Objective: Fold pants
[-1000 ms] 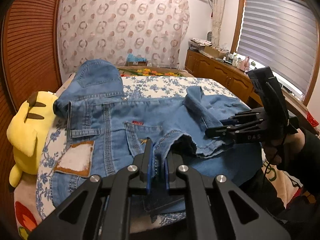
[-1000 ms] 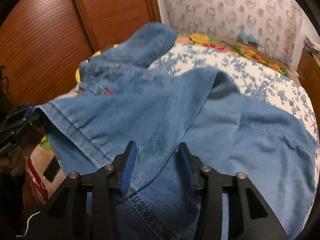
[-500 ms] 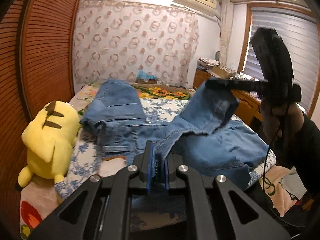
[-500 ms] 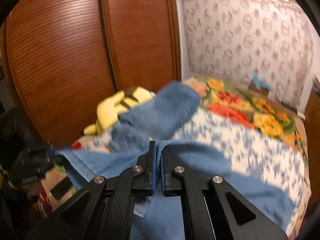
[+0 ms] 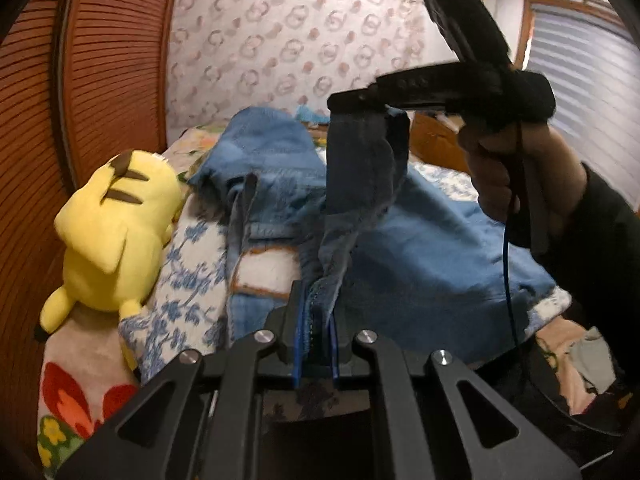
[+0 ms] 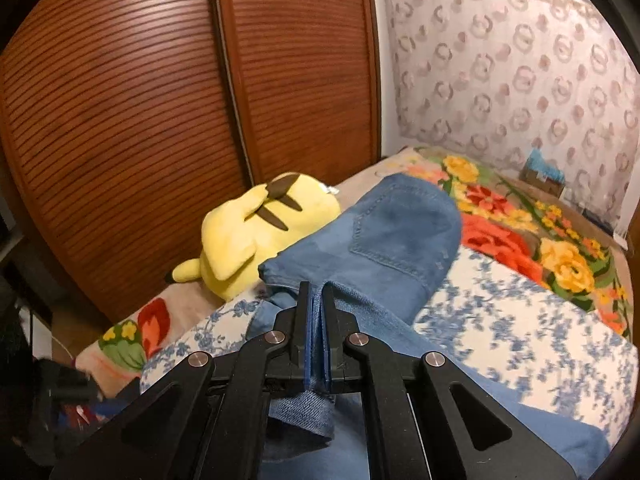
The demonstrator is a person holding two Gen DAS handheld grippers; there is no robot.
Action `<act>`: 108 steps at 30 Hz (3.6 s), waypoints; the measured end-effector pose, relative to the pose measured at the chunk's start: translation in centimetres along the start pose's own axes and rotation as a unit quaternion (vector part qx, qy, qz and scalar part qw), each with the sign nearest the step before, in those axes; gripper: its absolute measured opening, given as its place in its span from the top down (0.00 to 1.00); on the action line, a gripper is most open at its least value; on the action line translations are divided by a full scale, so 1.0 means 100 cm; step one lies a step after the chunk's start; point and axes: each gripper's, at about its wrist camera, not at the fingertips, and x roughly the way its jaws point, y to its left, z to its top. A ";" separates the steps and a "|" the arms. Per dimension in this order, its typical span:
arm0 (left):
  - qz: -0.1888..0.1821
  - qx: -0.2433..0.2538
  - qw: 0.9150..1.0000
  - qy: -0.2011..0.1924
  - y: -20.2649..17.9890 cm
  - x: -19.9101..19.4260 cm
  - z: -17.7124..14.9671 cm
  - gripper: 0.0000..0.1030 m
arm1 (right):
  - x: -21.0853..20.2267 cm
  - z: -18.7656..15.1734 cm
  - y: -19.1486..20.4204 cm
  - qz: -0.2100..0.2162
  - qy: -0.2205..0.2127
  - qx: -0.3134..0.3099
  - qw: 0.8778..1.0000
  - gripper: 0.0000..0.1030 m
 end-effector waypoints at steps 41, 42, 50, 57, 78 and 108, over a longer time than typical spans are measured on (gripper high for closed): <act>0.041 0.001 0.999 0.008 0.004 0.032 0.007 0.66 | -0.072 -0.191 -0.140 -0.130 0.051 0.087 0.986 0.54; 0.045 0.001 0.999 0.017 0.005 0.037 0.006 0.66 | -0.071 -0.193 -0.139 -0.131 0.051 0.088 0.986 0.54; 0.047 -0.006 0.998 0.030 0.012 0.048 -0.001 0.78 | -0.058 -0.200 -0.141 -0.143 0.075 0.089 0.983 0.53; 0.048 -0.005 0.999 0.010 0.013 0.031 0.002 0.95 | -0.057 -0.201 -0.141 -0.141 0.075 0.089 0.983 0.51; 0.015 0.025 1.000 0.002 -0.020 0.026 0.023 0.40 | -0.057 -0.202 -0.141 -0.142 0.074 0.088 0.983 0.50; -0.053 0.090 0.993 0.056 -0.139 0.100 0.027 0.40 | -0.158 -0.227 -0.164 -0.189 0.013 0.125 0.974 0.50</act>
